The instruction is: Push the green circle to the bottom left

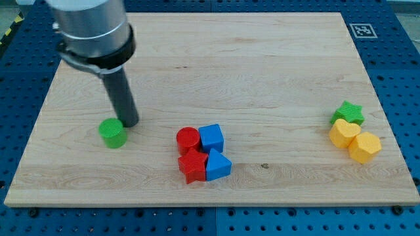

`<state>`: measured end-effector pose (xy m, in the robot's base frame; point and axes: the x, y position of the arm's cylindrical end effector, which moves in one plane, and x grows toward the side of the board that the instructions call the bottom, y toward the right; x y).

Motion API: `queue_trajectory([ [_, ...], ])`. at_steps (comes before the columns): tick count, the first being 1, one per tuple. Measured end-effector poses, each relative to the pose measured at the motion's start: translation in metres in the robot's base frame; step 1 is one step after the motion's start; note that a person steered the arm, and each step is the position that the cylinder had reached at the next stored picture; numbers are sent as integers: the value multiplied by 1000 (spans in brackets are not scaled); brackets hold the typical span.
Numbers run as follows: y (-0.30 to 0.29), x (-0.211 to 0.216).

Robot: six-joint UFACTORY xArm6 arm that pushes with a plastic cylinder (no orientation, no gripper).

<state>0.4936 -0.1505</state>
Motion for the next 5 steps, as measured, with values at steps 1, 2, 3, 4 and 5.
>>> queue_trajectory([
  [1,-20,10],
  [2,-41,24],
  [3,-42,41],
  [4,-11,42],
  [5,-6,46],
])
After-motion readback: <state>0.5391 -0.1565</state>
